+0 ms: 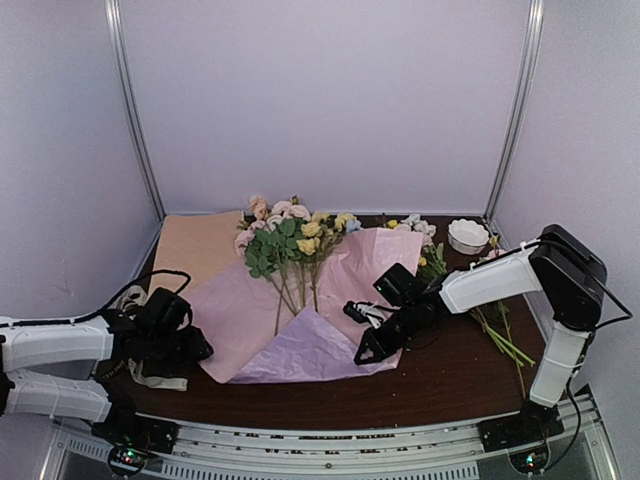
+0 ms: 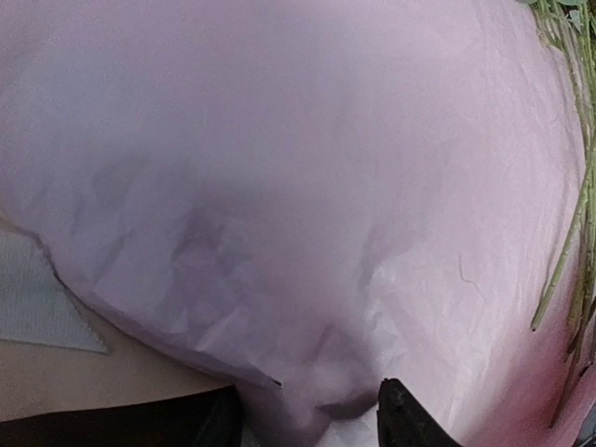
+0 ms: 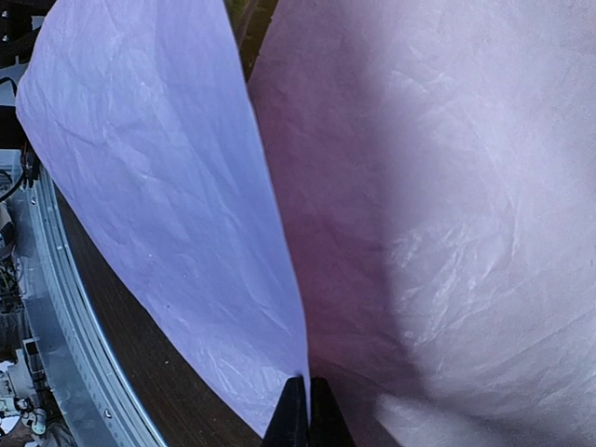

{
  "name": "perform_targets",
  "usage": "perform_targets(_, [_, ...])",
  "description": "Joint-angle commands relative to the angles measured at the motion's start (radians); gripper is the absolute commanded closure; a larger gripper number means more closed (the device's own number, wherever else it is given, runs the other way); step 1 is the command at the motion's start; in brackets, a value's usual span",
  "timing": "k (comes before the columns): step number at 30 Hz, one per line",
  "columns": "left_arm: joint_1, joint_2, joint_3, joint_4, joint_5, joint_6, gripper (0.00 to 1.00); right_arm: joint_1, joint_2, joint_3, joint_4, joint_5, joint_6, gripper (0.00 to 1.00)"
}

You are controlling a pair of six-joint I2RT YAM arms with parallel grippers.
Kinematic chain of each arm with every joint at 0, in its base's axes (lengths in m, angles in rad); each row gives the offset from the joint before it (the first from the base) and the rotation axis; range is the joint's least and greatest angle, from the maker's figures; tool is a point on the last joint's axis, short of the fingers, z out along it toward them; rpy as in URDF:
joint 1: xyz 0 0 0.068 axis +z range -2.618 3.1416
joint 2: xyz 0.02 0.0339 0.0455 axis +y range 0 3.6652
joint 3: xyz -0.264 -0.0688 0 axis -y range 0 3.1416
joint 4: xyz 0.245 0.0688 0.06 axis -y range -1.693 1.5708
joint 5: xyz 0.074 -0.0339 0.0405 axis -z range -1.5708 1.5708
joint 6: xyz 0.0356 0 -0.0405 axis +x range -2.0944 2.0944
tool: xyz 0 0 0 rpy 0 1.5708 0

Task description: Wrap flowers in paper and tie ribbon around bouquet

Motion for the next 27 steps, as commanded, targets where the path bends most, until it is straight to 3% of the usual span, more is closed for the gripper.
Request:
perform_targets(1, [-0.008,0.038,-0.055,0.056,0.045,-0.045,0.47,-0.005,0.011,0.017,-0.018,0.048,-0.005,1.0])
perform_targets(10, [-0.017,0.0,0.0,0.043,0.013,-0.012,0.55,-0.005,0.015,0.028,-0.022,0.042,-0.007,1.0])
perform_targets(27, [-0.11,-0.008,0.053,0.199,-0.038,-0.004,0.51,-0.004,0.019,0.028,-0.037,0.043,-0.02,1.0])
